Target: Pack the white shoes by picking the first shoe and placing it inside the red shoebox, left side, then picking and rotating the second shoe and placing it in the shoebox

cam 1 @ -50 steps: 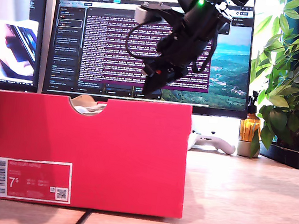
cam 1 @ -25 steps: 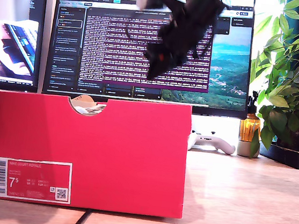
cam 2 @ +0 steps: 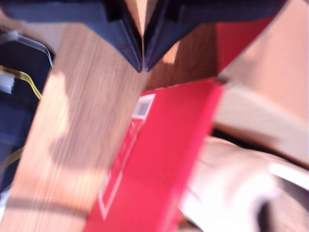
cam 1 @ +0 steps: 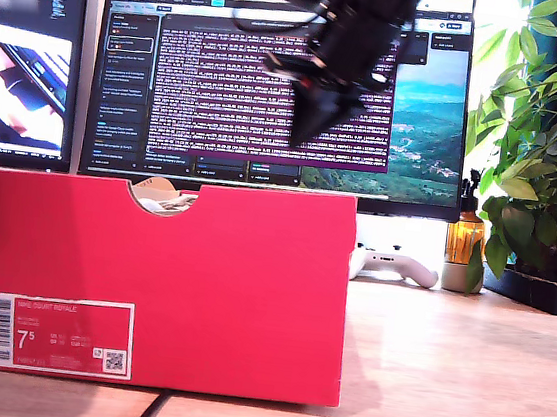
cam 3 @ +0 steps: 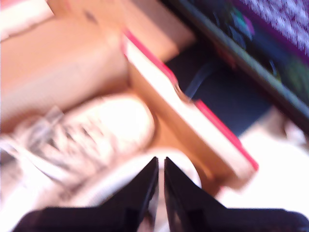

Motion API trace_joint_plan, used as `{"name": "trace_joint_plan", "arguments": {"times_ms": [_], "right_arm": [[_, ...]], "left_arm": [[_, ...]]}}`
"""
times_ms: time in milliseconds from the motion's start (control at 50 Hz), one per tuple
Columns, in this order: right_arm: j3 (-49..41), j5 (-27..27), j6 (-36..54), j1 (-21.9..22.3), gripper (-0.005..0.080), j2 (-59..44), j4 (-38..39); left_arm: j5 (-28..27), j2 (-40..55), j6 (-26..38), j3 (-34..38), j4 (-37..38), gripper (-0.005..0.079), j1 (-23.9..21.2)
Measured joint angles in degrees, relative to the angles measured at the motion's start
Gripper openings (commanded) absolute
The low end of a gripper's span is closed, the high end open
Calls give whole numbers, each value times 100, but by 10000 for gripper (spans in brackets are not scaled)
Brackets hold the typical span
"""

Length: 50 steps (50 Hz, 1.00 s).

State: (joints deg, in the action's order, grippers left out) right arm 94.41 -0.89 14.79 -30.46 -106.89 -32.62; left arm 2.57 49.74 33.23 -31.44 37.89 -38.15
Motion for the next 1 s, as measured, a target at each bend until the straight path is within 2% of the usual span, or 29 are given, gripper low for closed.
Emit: {"name": "trace_joint_plan", "arguments": {"times_ms": [240,260,440,540,720,860,1000], "right_arm": [[0,-2,-149,562,-12,0,-662],[0,0,-170,612,-12,0,-706],[-35,-4,-278,990,-12,4,-828],[-448,-4,-282,1137,-12,133,-457],[-1801,-7,-374,1377,-12,656,208],[-2651,-7,-428,1593,-12,1078,953],[-3241,-4,-472,1805,-12,1604,1460]], "left_arm": [[-168,-953,-564,0,107,-19,0],[-170,-999,-938,0,90,-19,0],[-208,-1102,-1331,0,-487,-19,83],[-208,-1102,-1565,0,-1008,-19,221],[-369,-1102,-1832,0,-1834,-19,599],[-734,-1054,-1840,0,-2426,-19,1025],[-1388,-706,-1853,0,-3067,-19,1670]]}}
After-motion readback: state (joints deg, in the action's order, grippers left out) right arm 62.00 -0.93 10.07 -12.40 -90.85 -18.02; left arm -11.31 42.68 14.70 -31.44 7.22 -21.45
